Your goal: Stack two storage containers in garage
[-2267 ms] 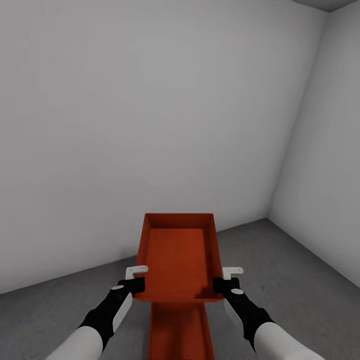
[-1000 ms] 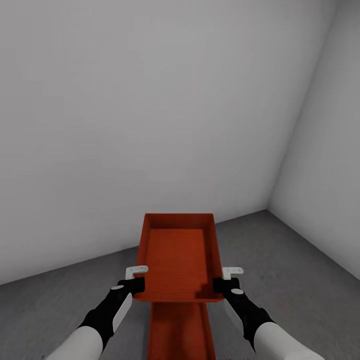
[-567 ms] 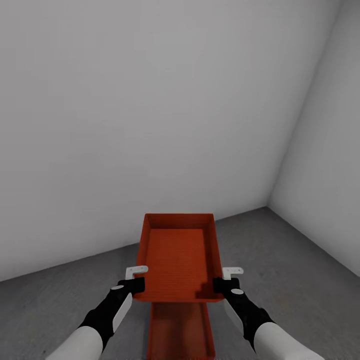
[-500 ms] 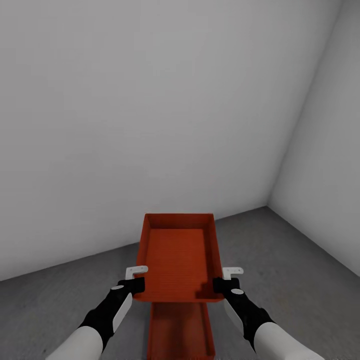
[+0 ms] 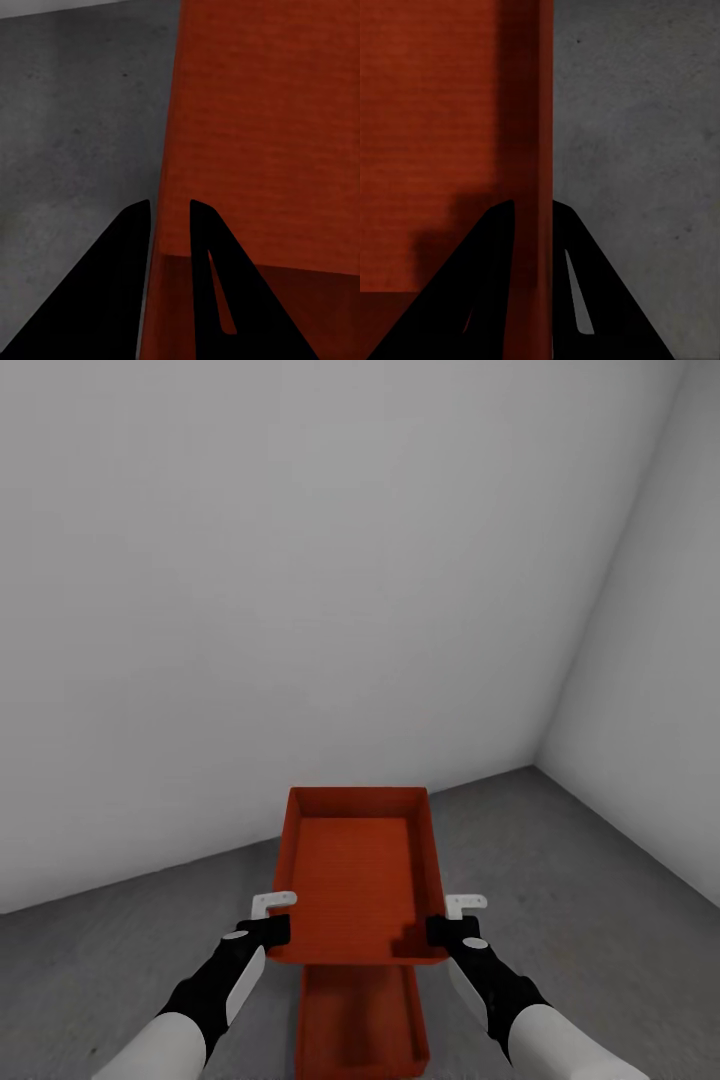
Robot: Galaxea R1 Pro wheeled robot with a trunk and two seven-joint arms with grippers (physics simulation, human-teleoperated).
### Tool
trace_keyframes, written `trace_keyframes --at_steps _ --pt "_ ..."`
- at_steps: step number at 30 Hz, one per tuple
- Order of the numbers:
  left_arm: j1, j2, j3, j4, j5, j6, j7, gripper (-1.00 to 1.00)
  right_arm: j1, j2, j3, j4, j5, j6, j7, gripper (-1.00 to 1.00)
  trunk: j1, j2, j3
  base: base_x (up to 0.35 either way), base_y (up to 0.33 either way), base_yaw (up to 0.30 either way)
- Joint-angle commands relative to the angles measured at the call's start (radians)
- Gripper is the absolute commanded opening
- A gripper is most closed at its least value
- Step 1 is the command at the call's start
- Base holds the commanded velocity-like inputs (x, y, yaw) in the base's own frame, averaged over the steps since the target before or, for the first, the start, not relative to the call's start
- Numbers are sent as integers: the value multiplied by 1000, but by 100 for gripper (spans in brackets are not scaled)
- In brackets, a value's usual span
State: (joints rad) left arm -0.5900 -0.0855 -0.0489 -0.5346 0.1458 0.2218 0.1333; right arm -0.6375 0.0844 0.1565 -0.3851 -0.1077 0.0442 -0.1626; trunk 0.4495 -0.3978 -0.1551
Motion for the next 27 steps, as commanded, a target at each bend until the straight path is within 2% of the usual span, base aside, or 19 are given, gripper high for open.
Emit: trace_keyframes --at_steps 1,27 --pt "-1 33 33 -6 -15 2 25 -100 -1 -2 -12 0 -9 4 -17 -100 1 -2 -4 0 0 0" --pt "-1 33 33 -6 -15 2 25 -100 -1 -1 -12 0 -9 5 -17 -100 1 -2 -45 0 0 0"
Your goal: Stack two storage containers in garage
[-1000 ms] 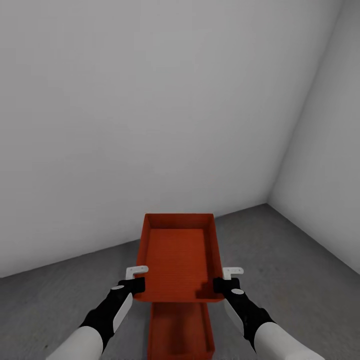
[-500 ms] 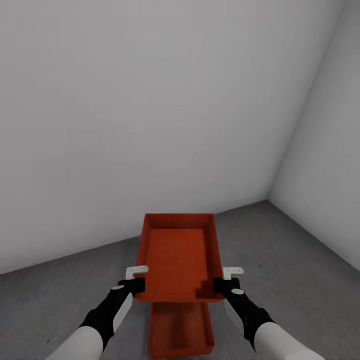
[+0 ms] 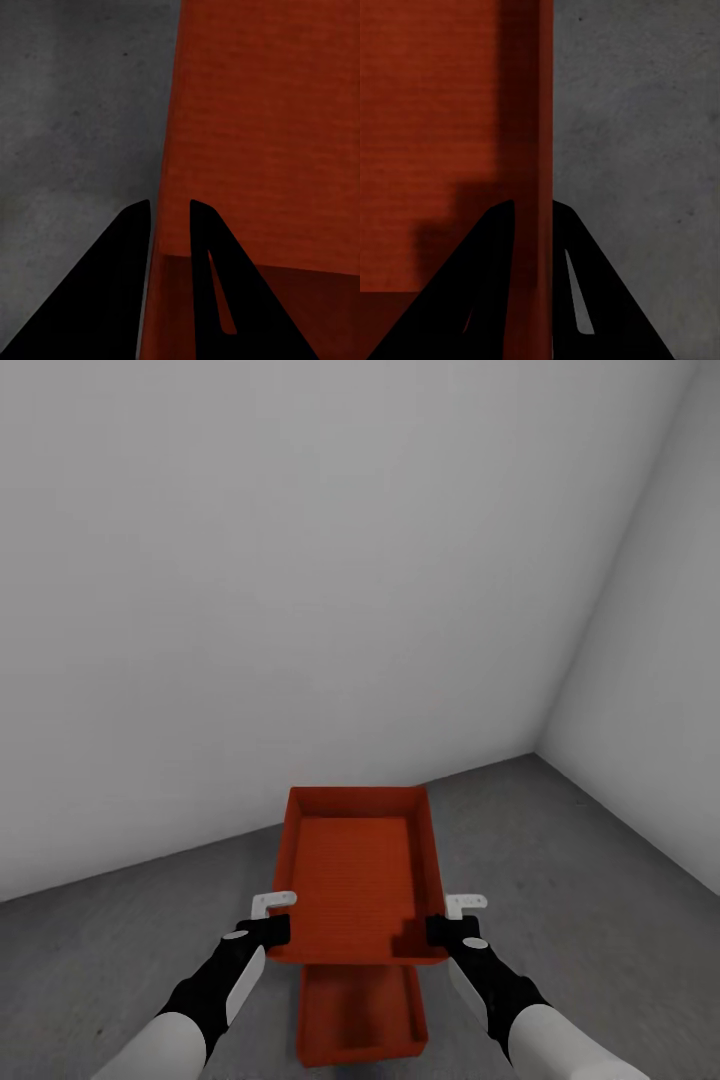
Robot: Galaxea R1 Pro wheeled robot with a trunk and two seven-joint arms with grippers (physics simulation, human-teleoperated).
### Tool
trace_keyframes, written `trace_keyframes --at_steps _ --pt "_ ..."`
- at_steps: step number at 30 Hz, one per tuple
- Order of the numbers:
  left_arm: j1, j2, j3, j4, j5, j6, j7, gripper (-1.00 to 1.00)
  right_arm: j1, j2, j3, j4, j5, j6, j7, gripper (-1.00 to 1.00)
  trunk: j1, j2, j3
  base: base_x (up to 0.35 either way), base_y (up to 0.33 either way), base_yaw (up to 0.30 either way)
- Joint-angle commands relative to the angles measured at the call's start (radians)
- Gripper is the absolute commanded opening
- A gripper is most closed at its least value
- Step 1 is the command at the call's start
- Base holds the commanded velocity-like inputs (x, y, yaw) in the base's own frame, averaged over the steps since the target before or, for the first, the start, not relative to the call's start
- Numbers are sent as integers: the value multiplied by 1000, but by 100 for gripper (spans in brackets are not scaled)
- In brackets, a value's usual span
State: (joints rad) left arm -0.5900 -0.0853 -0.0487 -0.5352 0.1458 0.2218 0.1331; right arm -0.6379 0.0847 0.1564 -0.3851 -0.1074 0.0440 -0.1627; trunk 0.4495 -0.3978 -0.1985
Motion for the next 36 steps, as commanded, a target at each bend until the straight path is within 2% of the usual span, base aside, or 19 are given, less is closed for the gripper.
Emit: trace_keyframes --at_steps 1,36 --pt "-1 33 33 -6 -15 2 25 -100 -1 -2 -12 0 -9 4 -17 -100 1 -2 -4 0 0 0" --pt "-1 32 33 -5 -15 2 25 -100 -1 0 -12 1 -9 4 -17 -100 1 -2 -60 0 0 0"
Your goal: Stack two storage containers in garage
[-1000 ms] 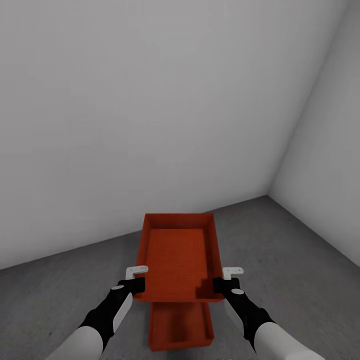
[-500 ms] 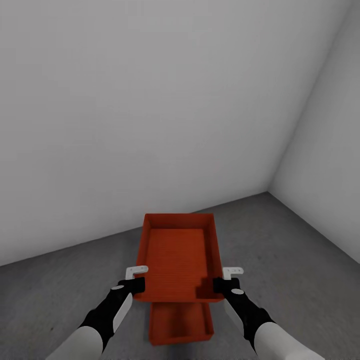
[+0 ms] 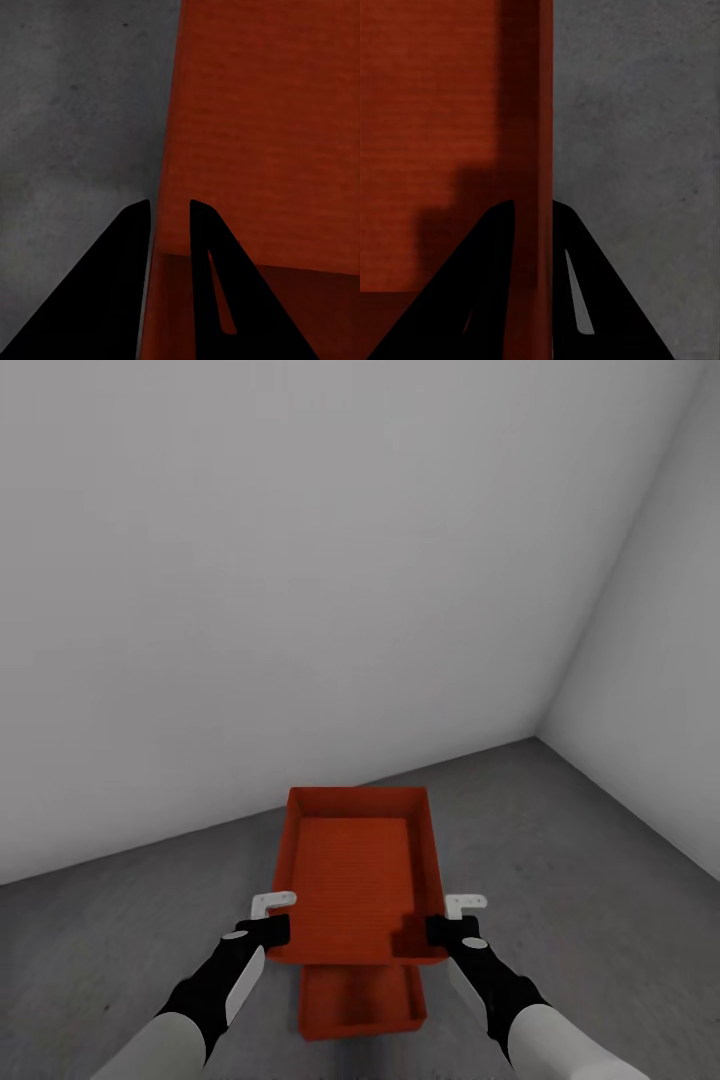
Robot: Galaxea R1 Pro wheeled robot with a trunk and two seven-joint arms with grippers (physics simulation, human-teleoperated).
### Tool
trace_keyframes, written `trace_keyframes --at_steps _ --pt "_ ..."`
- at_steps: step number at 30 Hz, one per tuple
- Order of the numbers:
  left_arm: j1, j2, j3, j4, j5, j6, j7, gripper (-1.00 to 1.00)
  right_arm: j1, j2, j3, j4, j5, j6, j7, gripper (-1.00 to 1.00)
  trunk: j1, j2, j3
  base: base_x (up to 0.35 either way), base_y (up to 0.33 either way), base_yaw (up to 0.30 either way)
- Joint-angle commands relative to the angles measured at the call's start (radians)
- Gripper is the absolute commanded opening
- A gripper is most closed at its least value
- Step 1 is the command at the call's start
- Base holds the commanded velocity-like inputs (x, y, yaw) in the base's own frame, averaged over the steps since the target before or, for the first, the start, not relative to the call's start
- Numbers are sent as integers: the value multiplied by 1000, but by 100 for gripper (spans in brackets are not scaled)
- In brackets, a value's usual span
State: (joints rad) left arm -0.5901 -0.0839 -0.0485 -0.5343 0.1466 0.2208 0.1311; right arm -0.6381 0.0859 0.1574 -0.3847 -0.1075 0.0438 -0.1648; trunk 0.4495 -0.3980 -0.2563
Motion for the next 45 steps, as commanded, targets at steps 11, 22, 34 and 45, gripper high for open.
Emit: trace_keyframes --at_steps 11,22,34,45 --pt "-1 30 32 -6 -16 3 27 -100 -1 -3 -13 0 -9 5 -15 -100 0 -2 -19 0 0 0" --pt "-1 30 32 -6 -15 3 27 -100 -1 -3 -13 0 -8 5 -15 -100 0 -2 -37 0 0 0" --pt "-1 30 32 -6 -15 3 27 -100 0 -2 -13 0 -9 5 -15 -100 0 -2 -56 0 0 0" --pt "-1 30 32 -6 -16 3 27 -100 -1 -2 -13 0 -9 4 -15 -100 0 -2 -74 0 0 0"
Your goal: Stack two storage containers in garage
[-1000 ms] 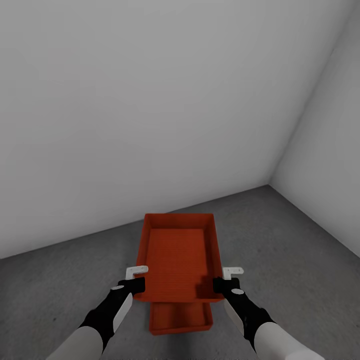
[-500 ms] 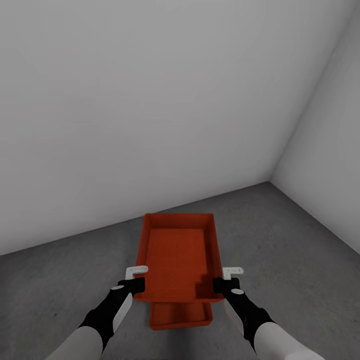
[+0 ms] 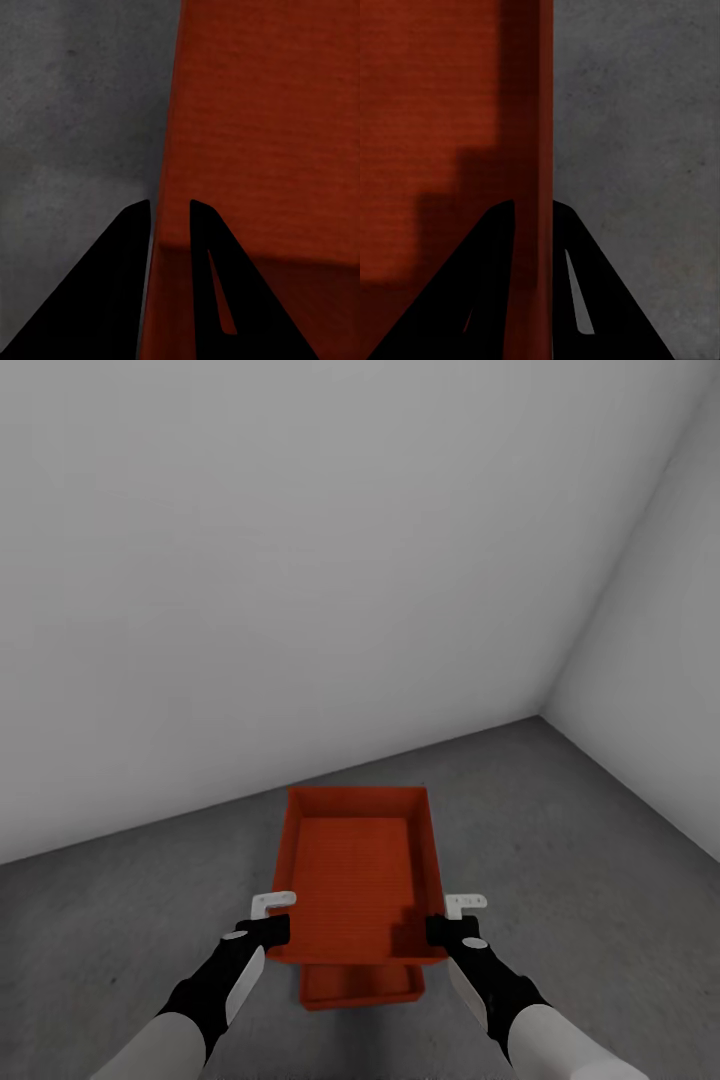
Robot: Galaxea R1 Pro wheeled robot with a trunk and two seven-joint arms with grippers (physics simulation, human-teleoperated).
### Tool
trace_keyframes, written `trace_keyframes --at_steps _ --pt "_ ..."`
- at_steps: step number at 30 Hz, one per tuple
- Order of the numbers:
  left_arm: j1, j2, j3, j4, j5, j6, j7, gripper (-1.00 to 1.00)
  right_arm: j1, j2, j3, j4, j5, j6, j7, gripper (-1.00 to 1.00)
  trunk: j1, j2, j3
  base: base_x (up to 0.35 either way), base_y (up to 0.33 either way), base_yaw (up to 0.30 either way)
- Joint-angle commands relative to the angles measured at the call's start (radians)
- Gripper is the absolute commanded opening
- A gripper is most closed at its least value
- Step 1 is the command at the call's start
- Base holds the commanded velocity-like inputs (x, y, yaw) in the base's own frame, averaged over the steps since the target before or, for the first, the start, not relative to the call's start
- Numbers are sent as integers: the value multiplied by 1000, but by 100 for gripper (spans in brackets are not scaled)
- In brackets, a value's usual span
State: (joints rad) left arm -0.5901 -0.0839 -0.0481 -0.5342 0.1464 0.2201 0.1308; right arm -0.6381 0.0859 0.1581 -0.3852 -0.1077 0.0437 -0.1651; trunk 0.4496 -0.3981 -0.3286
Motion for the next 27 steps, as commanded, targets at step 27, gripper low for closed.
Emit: trace_keyframes --at_steps 27 --pt "0 30 31 -6 -16 4 27 -100 0 -2 -12 0 -7 3 -14 -100 0 -2 -21 0 0 0"
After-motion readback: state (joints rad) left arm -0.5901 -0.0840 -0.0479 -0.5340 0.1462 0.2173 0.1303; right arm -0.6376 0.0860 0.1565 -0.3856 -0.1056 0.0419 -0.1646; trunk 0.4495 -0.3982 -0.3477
